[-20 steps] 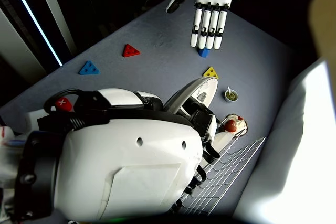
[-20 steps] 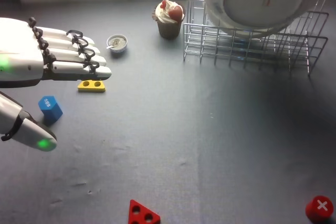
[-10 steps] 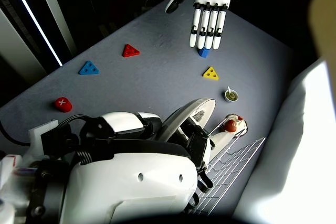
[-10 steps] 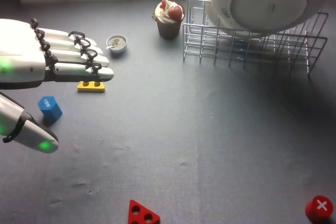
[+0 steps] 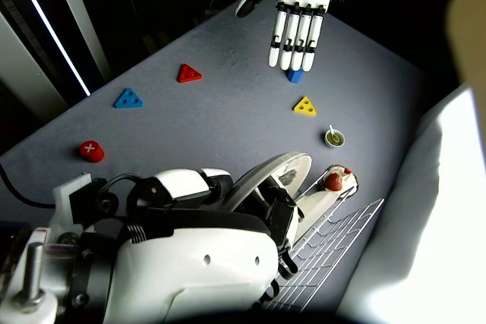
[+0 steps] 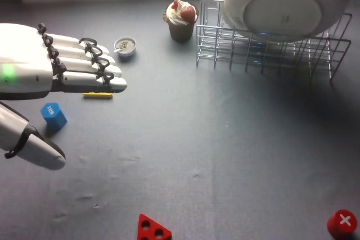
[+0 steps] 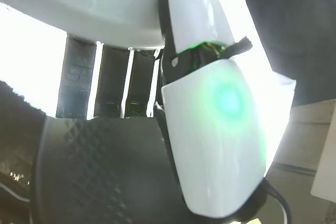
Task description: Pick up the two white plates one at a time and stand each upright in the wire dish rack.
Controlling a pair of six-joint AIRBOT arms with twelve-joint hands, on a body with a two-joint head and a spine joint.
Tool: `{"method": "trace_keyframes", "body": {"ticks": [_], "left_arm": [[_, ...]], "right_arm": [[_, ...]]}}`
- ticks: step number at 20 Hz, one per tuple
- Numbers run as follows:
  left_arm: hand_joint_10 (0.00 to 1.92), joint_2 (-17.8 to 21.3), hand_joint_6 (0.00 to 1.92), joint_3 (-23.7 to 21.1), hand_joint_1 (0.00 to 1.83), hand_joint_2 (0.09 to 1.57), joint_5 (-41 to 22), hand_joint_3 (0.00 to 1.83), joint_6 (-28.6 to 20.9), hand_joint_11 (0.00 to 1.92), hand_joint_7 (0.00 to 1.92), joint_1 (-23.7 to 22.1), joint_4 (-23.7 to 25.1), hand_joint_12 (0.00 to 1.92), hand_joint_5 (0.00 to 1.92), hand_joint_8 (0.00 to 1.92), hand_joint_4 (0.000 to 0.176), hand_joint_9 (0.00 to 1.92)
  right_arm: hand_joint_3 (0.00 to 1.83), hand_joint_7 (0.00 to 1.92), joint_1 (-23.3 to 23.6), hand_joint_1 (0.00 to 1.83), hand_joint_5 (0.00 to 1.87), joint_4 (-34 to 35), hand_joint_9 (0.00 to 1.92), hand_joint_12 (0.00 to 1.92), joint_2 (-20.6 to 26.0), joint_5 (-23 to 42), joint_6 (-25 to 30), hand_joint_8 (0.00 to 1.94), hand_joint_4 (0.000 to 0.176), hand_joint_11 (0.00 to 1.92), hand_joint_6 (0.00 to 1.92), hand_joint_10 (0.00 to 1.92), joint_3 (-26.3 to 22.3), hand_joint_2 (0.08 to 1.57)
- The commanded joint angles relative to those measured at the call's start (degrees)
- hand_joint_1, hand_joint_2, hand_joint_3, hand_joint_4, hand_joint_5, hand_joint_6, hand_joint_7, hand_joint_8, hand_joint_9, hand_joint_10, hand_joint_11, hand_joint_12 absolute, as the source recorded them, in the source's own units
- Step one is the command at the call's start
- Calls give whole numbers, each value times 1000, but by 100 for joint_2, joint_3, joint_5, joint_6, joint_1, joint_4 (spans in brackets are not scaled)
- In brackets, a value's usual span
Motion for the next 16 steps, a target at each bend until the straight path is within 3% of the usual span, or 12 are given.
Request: {"method": "trace_keyframes", "body": {"ticks": [1,3,4,5,7,8,11,15,16], "left_arm": [[6,57,4,-11,24,961,-228,0,-1,125,73,-77,-410,21,49,2,0,85],[1,56,3,-22,20,967,-202,1,-1,112,66,-94,-421,14,38,2,0,74],[4,56,4,-22,9,968,-199,1,-1,117,77,-101,-431,16,40,6,0,82],[0,56,1,-22,16,974,-200,3,-1,104,66,-106,-431,10,38,0,0,68],[0,56,0,-22,9,975,-208,3,-1,104,59,-109,-431,10,30,0,0,65],[4,55,6,-22,36,970,-225,0,-1,111,69,-109,-432,13,45,4,0,72],[5,54,4,-22,5,970,-241,0,-1,112,71,-109,-433,12,44,4,0,77],[5,55,4,-22,6,975,-238,3,-1,116,78,-109,-435,13,51,4,0,84],[1,55,0,-23,0,972,-239,1,-1,112,69,-108,-438,12,41,0,0,75]], "right_arm": [[0,969,31,1491,835,427,1066,1420,16,-75,142,797,0,948,1086,831,74,1089],[0,980,-36,1493,868,488,1078,1404,-55,-48,142,785,0,953,1049,805,176,1082],[0,1034,-70,1496,892,508,1127,1346,-87,-44,142,711,0,988,1067,693,215,1065],[1,1036,-106,1494,887,546,1064,1377,-114,-41,141,695,0,965,1064,791,243,1073],[0,1054,-172,1495,897,592,1077,1366,-176,-20,139,666,0,972,1045,769,293,1068],[0,989,-201,1492,908,615,1021,1409,-207,-8,130,765,0,938,1058,853,317,1084],[0,995,-288,1494,920,784,1074,1360,-267,47,-15,747,0,976,1024,781,360,1072],[0,938,-468,1491,838,899,991,1418,-374,94,-15,892,0,942,1120,901,474,1099],[0,1016,-517,1498,906,923,1119,1295,-408,95,-16,765,0,1015,1053,695,528,1061]]}}
